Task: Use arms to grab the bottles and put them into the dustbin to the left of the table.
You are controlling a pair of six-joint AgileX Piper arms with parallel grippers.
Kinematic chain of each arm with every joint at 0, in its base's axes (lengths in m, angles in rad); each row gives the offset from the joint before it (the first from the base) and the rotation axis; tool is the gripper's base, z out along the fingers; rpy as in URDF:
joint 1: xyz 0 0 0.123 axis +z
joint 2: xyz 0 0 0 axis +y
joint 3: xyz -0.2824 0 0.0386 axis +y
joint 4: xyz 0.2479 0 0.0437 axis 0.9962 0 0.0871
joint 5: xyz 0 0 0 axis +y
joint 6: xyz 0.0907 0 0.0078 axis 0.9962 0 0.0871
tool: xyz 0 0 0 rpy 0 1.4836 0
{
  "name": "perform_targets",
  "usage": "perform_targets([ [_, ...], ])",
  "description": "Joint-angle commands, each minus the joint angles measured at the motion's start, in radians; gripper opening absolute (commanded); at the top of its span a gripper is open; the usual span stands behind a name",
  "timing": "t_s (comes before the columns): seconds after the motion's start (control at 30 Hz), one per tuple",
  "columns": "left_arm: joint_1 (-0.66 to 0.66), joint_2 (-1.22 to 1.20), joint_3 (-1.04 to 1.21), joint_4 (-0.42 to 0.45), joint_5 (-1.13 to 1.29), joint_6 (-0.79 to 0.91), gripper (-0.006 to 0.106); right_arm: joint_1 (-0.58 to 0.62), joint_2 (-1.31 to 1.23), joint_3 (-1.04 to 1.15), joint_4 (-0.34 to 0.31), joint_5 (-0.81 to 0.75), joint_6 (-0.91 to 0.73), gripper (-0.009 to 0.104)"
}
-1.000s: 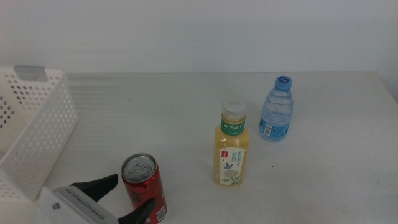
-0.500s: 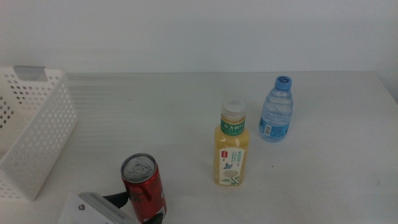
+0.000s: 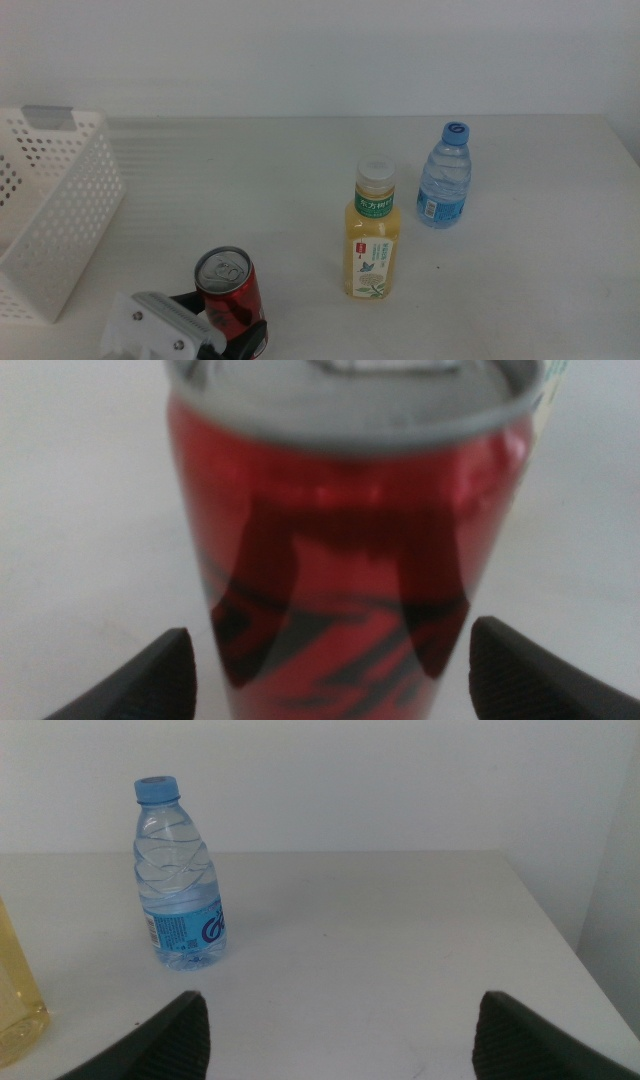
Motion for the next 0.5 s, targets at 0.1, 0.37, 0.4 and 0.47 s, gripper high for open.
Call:
perform_targets([
  [0.1,-0.002,0.022,-0.053,-0.019,-0.18,-0.003,0.089,-0.009,-0.027,-0.009,-0.009,-0.076,-0.012,0.072],
  [0.37,-0.002,0.071,-0.113,-0.055,-0.18,-0.003,0.089,-0.009,-0.027,-0.009,-0.009,-0.076,-0.012,0.072],
  [0.4,-0.002,0.071,-0.118,-0.061,-0.18,-0.006,0.089,-0.009,-0.027,-0.009,-0.009,-0.076,-0.012,0.072],
  [0.47,-0.002,0.071,-0.125,-0.061,-0.18,-0.01,0.089,-0.009,-0.027,-0.009,-0.009,-0.076,-0.012,0.072],
])
